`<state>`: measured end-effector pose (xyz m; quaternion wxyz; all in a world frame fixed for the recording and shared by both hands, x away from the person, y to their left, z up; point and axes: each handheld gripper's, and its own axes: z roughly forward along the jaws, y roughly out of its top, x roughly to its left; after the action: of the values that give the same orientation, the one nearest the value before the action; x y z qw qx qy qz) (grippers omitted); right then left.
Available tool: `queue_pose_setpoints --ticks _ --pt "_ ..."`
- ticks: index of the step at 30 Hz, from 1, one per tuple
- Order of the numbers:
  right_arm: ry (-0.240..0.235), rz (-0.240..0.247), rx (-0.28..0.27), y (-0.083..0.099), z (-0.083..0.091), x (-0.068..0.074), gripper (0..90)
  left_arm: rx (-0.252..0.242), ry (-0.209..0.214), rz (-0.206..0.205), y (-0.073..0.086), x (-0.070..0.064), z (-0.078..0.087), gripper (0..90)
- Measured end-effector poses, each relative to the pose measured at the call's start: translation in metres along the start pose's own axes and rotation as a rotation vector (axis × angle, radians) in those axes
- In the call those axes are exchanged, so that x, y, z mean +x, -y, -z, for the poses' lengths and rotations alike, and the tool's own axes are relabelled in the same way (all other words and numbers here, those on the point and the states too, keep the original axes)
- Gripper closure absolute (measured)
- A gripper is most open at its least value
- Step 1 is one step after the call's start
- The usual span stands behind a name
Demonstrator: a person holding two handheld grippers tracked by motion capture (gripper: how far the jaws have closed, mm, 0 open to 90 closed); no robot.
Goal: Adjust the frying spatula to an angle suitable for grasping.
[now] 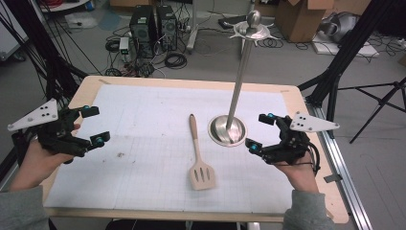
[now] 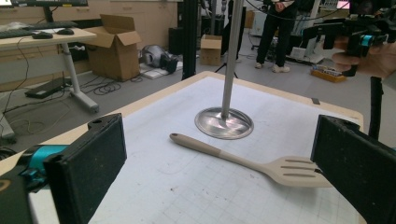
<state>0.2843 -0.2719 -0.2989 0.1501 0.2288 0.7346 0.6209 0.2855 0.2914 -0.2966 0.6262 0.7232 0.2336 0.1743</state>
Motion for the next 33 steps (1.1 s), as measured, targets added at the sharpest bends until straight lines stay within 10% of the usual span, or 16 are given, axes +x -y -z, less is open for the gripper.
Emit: queue_pose_setpoints --ticks 9,33 --pt "-0.008 -0.046 0.019 0.016 -0.015 -0.009 29.7 -0.009 -0.009 0.013 0.003 0.001 0.009 3.9" --pt "-0.029 0.019 0.144 0.027 -0.053 -0.005 89.5 0.001 -0.059 0.012 0.012 0.001 0.021 3.8"
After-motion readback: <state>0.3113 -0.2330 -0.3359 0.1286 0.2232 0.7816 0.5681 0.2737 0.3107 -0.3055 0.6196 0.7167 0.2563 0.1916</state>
